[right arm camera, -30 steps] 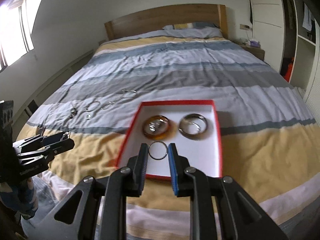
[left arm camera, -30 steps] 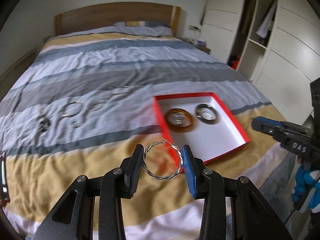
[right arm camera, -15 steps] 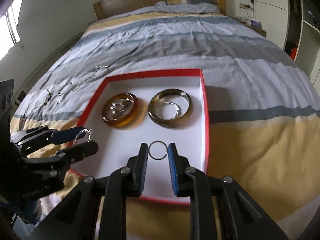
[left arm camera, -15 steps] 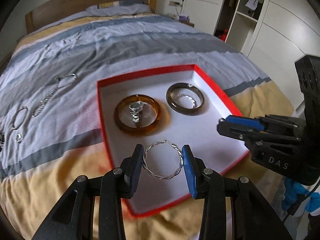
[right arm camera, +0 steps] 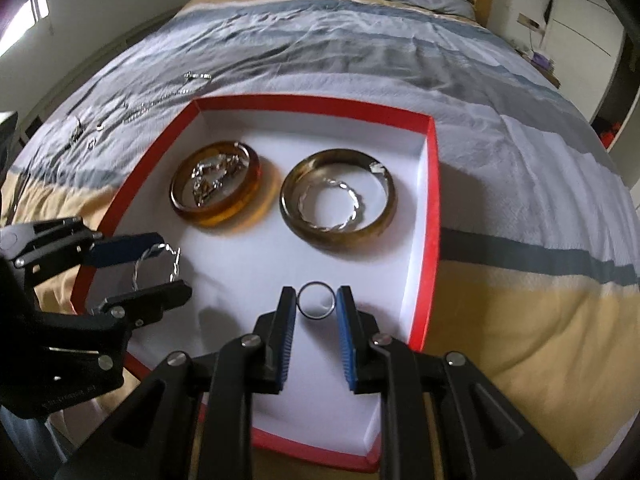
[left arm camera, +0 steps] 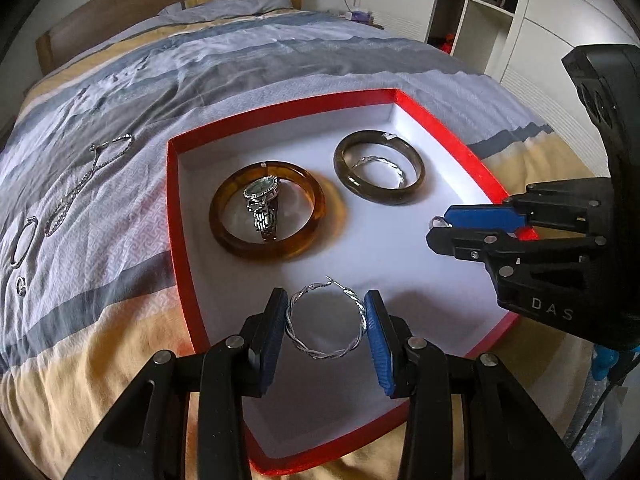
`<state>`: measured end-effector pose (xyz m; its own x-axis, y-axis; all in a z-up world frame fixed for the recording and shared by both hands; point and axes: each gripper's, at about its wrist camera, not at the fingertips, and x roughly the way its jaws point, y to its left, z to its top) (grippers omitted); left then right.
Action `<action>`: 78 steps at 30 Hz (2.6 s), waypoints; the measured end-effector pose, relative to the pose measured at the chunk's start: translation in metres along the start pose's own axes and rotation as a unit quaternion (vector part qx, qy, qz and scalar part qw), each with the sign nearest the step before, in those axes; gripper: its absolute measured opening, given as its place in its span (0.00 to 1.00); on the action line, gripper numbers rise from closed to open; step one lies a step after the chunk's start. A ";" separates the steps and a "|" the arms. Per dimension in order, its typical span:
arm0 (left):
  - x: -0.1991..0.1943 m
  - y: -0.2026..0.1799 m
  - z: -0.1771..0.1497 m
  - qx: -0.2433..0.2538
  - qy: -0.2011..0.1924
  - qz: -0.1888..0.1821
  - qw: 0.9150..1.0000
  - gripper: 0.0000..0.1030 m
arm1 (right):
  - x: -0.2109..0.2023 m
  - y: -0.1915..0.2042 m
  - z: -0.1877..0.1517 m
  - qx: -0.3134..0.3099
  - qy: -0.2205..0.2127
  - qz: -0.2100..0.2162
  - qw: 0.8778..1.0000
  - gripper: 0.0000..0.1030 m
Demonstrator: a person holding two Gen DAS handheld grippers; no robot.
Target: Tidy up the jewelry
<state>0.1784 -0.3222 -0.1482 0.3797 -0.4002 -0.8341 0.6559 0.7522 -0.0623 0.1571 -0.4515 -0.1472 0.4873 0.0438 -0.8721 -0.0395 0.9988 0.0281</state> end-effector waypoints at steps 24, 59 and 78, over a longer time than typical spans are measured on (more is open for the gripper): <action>-0.105 -0.012 0.005 -0.018 -0.076 0.038 0.996 0.69 | -0.096 0.000 -0.021 0.055 -0.064 -0.017 0.996 0.27; -0.329 0.018 -0.125 -0.099 -0.230 0.180 0.951 0.90 | -0.233 0.149 -0.087 0.056 -0.163 0.001 0.985 0.45; -0.344 0.056 -0.155 -0.136 -0.223 0.220 0.940 0.98 | -0.236 0.195 -0.079 0.018 -0.177 0.027 0.984 0.46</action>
<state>-0.0170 -0.0609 0.0503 0.8503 -0.1526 -0.5036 0.2033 0.9780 0.0467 -0.0345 -0.2691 0.0259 0.7588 0.0946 -0.6444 -0.0463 0.9947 0.0915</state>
